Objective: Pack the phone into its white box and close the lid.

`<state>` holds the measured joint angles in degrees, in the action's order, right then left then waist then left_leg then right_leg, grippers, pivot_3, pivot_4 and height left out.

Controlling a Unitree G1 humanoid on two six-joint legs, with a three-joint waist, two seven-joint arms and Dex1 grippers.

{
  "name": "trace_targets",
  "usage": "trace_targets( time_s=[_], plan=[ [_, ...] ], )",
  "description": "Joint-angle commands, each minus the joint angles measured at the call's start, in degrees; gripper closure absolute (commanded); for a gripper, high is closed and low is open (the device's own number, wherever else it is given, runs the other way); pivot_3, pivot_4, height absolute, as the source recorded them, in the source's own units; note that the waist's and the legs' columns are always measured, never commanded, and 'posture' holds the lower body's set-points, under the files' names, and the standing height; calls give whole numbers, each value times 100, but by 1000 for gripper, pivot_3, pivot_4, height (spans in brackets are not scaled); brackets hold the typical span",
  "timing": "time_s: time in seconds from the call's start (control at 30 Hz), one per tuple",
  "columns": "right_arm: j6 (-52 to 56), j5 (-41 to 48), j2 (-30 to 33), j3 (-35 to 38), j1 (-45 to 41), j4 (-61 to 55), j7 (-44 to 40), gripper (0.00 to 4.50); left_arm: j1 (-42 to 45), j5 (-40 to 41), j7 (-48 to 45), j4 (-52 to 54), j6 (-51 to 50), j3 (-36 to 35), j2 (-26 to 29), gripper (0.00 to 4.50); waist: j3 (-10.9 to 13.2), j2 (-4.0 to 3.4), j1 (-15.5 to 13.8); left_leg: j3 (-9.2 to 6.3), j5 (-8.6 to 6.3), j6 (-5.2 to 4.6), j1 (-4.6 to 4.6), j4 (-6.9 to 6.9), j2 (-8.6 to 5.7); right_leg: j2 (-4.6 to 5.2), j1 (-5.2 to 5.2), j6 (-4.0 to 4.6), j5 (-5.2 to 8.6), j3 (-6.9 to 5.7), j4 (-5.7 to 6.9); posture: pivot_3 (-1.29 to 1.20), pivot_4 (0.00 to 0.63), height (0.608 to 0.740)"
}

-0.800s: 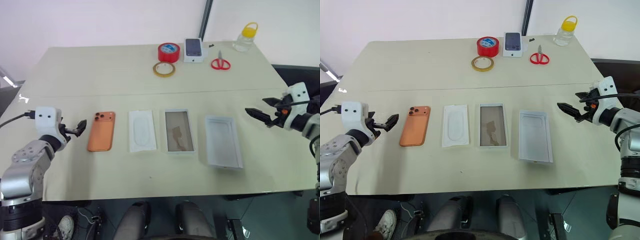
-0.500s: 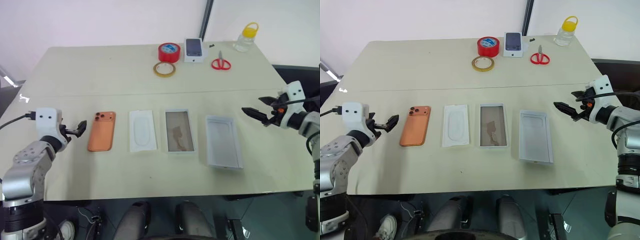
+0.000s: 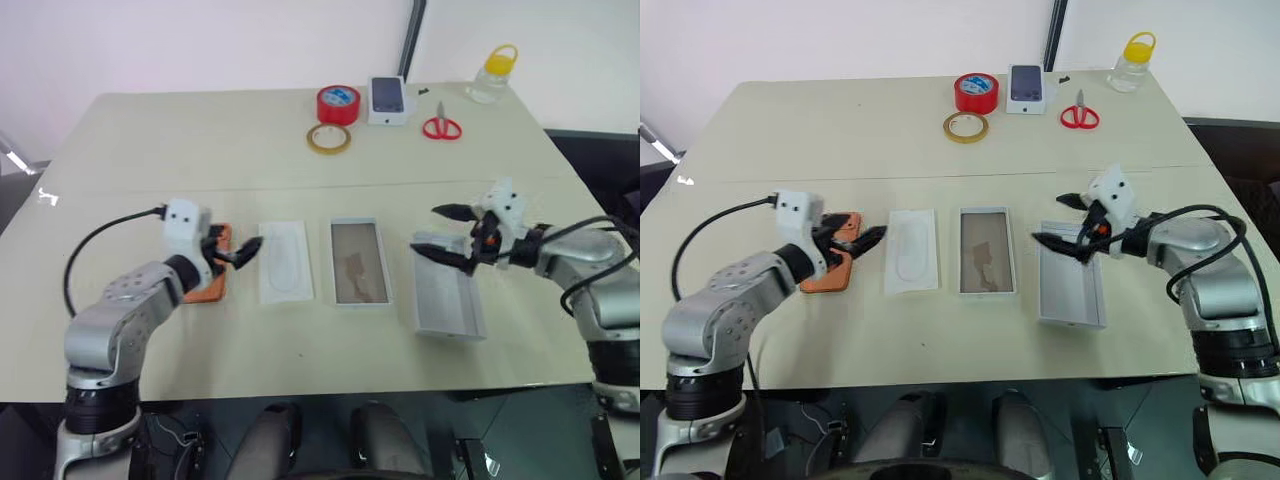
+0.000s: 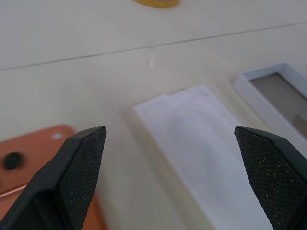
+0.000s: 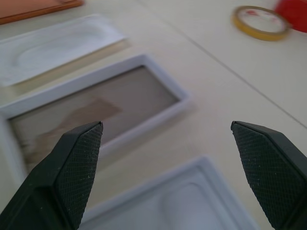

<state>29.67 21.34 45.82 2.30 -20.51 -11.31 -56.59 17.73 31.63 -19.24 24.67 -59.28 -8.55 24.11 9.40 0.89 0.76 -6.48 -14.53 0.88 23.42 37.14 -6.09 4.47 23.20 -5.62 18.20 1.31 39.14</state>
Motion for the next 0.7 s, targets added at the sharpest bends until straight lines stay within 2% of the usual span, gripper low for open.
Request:
trace_targets(
  time_s=[0.03, 0.3, 0.67, 0.7],
  plan=[
    [220, 272, -8, -133, 71, -942, -12, 37, 230, 276, 312, 133, -842, -6, -191, 0, 0, 0, 11, 0, 0, 0, 0, 1, 0, -1, 0, 0, 0, 1, 0, 0, 150, 740],
    [311, 267, -75, -497, 141, -1293, 35, 37, 640, 362, 1362, -30, -1950, -1105, -1195, 0, 1, 4, -15, -2, 0, 0, 0, 7, -2, -1, -2, 0, 0, -2, 0, 0, 150, 740],
    [14, -107, -256, -943, -68, -1002, 75, 37, 684, 336, 1412, 214, -3252, -1451, -1863, 0, 1, 5, -23, -2, 1, 1, 0, 8, -3, -1, -4, -1, 0, -4, 0, 0, 150, 740],
    [-12, -129, -278, -956, -76, -990, 84, 11, 674, 308, 1407, 209, -3267, -1469, -1894, 240, 1, 5, -22, -2, 1, 2, 0, 8, -3, -1, -4, -1, 0, -4, 0, 0, 150, 740]
  ],
)
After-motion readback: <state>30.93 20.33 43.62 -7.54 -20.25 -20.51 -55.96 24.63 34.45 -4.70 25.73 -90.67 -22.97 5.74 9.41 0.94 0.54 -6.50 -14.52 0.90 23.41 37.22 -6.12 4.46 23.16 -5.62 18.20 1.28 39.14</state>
